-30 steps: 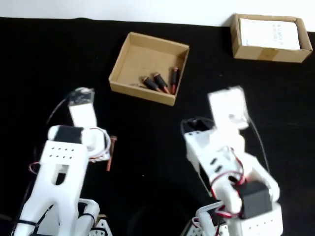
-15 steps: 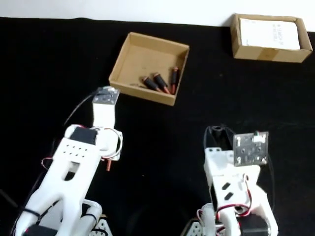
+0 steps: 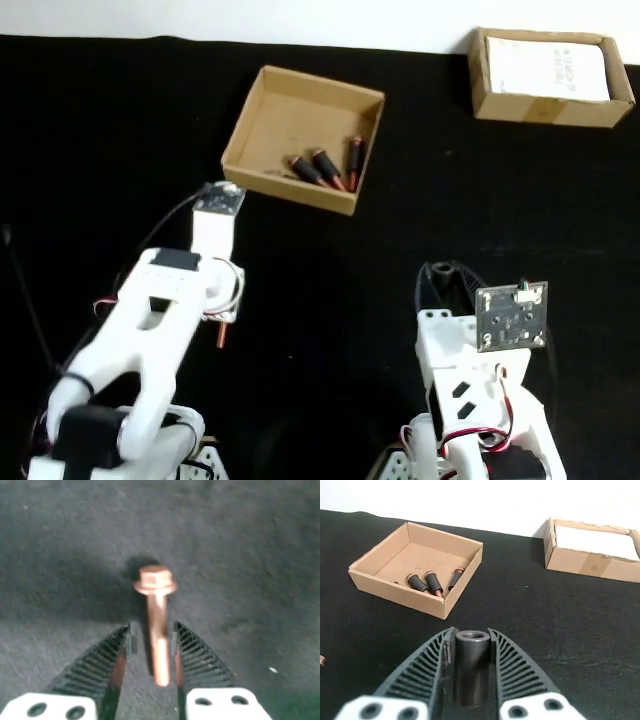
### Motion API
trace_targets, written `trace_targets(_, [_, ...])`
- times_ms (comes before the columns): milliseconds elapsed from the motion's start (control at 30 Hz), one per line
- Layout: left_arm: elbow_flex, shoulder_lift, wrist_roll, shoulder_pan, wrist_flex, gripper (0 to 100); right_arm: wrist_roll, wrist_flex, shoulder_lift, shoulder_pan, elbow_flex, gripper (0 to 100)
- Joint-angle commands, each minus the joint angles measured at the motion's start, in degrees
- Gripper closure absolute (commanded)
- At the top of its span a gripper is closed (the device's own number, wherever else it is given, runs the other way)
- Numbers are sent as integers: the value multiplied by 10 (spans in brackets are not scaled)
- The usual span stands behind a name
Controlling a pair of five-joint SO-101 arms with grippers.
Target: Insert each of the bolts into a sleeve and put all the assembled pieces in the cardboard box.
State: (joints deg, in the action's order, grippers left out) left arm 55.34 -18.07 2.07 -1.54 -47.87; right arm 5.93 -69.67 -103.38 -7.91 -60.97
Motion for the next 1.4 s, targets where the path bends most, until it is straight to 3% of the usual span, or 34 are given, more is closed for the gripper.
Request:
trace_targets(0, [-7, 31, 4, 26, 36, 889, 4, -17, -2, 6, 7, 992])
trace_targets(100, [-22, 50, 4, 28, 35, 992, 3, -38, -2, 6, 7, 992])
trace_targets(500, [-36, 32, -1, -7, 34, 992, 2, -43, -3, 5, 7, 992])
trace_targets(767, [-36, -212, -36, -81, 26, 992, -39, 20, -4, 5, -44, 992])
trace_targets(1033, [-1, -535, -36, -234, -154, 992, -40, 89, -18, 2, -143, 992])
trace_targets(1200, [38, -632, -36, -215, -106, 992, -43, 192, -17, 2, -240, 992])
trace_targets(1367, [72, -632, -69, -154, -5, 992, -98, 399, -17, -12, -370, 992])
